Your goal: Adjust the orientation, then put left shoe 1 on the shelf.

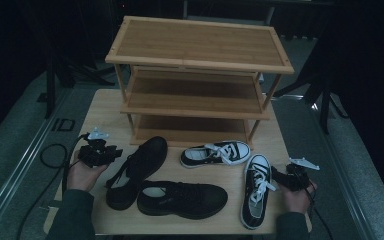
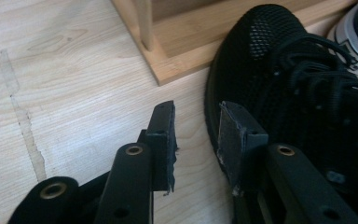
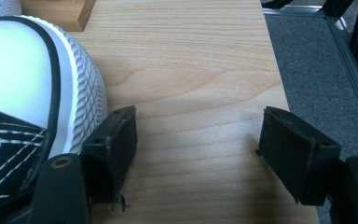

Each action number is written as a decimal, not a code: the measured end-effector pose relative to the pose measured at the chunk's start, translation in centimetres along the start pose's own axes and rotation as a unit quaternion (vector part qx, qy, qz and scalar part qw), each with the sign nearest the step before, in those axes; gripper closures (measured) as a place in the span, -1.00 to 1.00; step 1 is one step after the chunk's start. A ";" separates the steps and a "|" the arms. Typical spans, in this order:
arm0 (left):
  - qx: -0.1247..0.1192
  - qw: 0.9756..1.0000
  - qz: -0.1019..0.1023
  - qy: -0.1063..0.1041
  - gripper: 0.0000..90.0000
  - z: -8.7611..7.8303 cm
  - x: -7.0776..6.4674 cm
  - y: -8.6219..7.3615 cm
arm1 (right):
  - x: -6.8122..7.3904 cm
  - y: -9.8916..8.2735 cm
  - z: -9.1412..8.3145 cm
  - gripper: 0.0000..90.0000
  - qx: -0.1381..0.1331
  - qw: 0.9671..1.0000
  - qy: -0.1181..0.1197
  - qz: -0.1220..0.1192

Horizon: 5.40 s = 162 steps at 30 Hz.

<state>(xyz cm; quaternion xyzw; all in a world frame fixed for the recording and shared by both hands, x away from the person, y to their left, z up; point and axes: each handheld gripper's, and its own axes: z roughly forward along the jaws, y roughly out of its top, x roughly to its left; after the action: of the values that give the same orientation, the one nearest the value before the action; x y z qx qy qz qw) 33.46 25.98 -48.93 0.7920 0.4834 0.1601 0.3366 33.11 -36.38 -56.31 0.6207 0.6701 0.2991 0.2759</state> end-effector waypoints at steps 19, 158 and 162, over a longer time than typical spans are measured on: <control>0.002 0.999 0.017 -0.031 0.44 -1.9 -1.3 1.1 | 0.0 0.0 0.0 -0.39 0.000 1.000 0.001 0.000; 0.016 0.997 -0.061 0.039 0.94 1.1 -4.3 4.9 | 0.0 0.2 0.2 -0.40 0.000 1.000 0.002 -0.001; 0.011 0.997 -0.068 0.043 0.94 1.2 -4.3 5.1 | 0.0 0.2 0.2 -0.40 0.000 1.000 0.003 -0.001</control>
<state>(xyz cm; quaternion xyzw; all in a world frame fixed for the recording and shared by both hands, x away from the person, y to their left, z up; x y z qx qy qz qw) 35.47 20.19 -45.94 0.7534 0.5518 0.1655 0.3169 33.35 -36.37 -56.30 0.6191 0.6718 0.3001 0.2745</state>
